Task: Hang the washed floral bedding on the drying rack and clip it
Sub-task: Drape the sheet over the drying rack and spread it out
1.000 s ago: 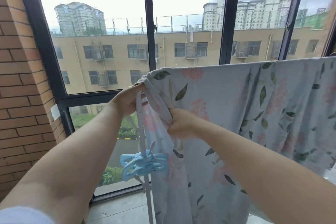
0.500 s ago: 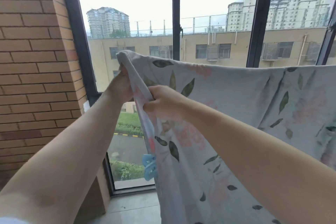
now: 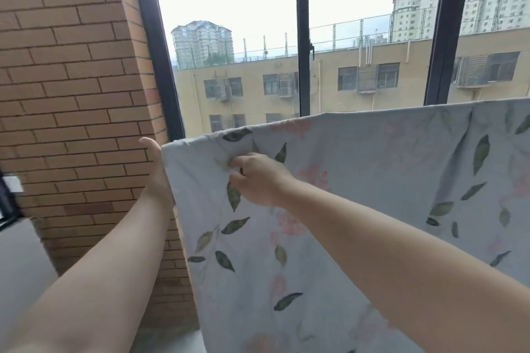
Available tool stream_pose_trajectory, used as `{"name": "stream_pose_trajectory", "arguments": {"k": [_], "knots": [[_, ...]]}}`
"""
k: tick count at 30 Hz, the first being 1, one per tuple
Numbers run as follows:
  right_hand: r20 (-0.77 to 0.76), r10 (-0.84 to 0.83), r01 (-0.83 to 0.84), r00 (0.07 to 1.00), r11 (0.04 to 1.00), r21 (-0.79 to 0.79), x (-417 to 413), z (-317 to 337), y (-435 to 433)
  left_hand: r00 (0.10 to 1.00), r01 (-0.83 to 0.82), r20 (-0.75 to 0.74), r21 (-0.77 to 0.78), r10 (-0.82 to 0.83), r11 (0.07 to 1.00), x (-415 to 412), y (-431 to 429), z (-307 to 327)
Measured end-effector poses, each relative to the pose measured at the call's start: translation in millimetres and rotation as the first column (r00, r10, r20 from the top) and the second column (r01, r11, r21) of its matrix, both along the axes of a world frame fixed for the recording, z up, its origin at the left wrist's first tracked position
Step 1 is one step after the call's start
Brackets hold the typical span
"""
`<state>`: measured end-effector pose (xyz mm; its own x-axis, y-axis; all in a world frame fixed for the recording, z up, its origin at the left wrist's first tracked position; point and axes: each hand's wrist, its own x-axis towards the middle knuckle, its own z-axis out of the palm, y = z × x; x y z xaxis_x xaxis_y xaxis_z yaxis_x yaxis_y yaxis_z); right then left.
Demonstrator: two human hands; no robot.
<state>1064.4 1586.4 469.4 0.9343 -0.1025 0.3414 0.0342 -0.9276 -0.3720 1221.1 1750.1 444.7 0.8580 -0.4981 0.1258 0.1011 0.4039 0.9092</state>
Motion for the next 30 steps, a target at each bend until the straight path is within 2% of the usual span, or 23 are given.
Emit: {"name": "stream_pose_trajectory", "arguments": {"k": [3, 6, 8, 10, 13, 14, 15, 16, 17, 18, 20, 22, 25, 27, 30], "knots": [[0.036, -0.038, 0.035, 0.999, 0.996, 0.082, 0, -5, -17, 0.986, 0.034, -0.151, -0.219, -0.069, 0.975, 3, 5, 0], [0.070, -0.065, 0.059, 0.995, 0.995, 0.078, -4, -12, -28, 0.974, -0.030, -0.224, -0.259, -0.030, 0.965, 2, 6, 5], [0.076, -0.083, 0.076, 0.994, 0.993, 0.090, -7, -16, -32, 0.974, -0.110, -0.215, -0.180, 0.070, 0.978, 3, 1, 6], [0.082, -0.097, 0.089, 0.992, 0.992, 0.093, -12, -20, -36, 0.931, -0.285, -0.257, -0.066, 0.260, 0.956, 7, -3, 5], [0.117, -0.139, 0.130, 0.983, 0.988, 0.079, -22, -24, -46, 0.778, -0.570, -0.208, 0.164, 0.593, 0.805, -7, -20, 10], [0.152, -0.161, 0.150, 0.975, 0.986, 0.077, -26, -24, -50, 0.715, -0.650, -0.118, 0.252, 0.689, 0.717, -14, -28, 12], [0.194, -0.190, 0.178, 0.962, 0.981, 0.077, -30, -24, -54, 0.645, -0.733, 0.098, 0.359, 0.758, 0.577, -22, -37, 11], [0.239, -0.220, 0.207, 0.946, 0.975, 0.078, -35, -24, -59, 0.574, -0.805, 0.337, 0.400, 0.746, 0.439, -33, -46, 9], [0.276, -0.251, 0.238, 0.928, 0.968, 0.079, -40, -25, -64, 0.508, -0.860, 0.533, 0.355, 0.676, 0.366, -43, -57, 7], [0.301, -0.285, 0.272, 0.910, 0.959, 0.086, -46, -25, -69, 0.451, -0.887, 0.678, 0.266, 0.581, 0.377, -57, -70, 5], [0.324, -0.352, 0.333, 0.878, 0.936, 0.113, -61, -26, -81, 0.348, -0.864, 0.849, 0.126, 0.398, 0.487, -84, -98, 2], [0.326, -0.402, 0.382, 0.856, 0.915, 0.127, -78, -28, -97, 0.219, -0.821, 0.947, 0.049, 0.236, 0.568, -101, -126, -1], [0.310, -0.480, 0.454, 0.820, 0.877, 0.158, -110, -35, -130, -0.001, -0.739, 0.997, -0.056, 0.082, 0.671, -127, -171, -6], [0.324, -0.536, 0.499, 0.780, 0.844, 0.195, -140, -37, -157, -0.057, -0.672, 0.998, -0.064, 0.035, 0.738, -154, -206, -10], [0.334, -0.620, 0.557, 0.710, 0.784, 0.274, -185, -39, -197, -0.032, -0.580, 0.999, 0.004, -0.027, 0.814, -198, -254, -17]]}}
